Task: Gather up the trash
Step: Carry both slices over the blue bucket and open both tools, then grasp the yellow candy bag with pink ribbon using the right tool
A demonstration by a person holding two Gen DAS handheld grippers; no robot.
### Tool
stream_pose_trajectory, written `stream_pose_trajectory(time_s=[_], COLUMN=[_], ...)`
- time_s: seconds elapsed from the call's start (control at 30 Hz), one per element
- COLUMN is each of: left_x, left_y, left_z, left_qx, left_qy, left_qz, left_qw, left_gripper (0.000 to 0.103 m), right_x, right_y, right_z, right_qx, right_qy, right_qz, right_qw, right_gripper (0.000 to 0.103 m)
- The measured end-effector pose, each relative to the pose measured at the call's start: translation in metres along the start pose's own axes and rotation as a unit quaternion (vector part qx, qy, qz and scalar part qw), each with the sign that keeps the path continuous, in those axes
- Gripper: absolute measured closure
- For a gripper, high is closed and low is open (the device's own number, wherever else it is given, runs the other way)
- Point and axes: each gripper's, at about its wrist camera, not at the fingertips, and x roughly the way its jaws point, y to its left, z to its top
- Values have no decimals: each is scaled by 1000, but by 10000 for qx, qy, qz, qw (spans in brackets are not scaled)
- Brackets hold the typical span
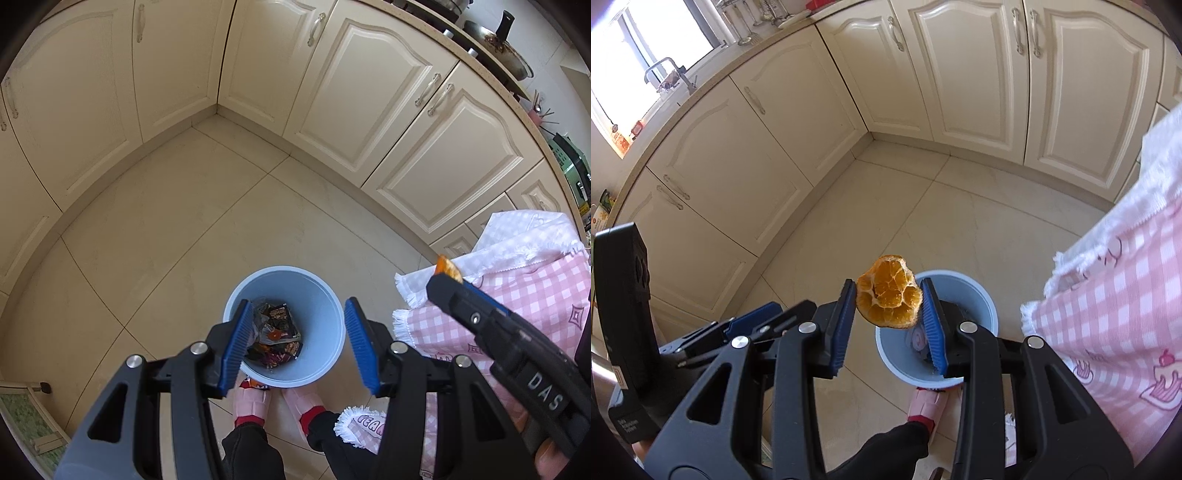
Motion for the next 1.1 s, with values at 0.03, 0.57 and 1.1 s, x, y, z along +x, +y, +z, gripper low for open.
stream_pose_trajectory(time_s=[0.03, 0.57, 1.1], left_x=[-1, -70, -177], left_y=[0, -25, -197], left_z=[0, 1, -21], left_qx=[-11, 53, 1291], left_qy=[-17, -543, -1256], left_qz=[3, -68, -921], left_qw=[10000, 9985, 9793], left_gripper=[52, 52, 47], right_x=[0, -67, -284], right_y=[1, -1, -97], right_z=[1, 7, 0], right_qx=[-15, 36, 300], right_qy=[-44, -545, -2115], right_qz=[25, 207, -338], right_qw=[10000, 9983, 9763], right_gripper=[67, 53, 52])
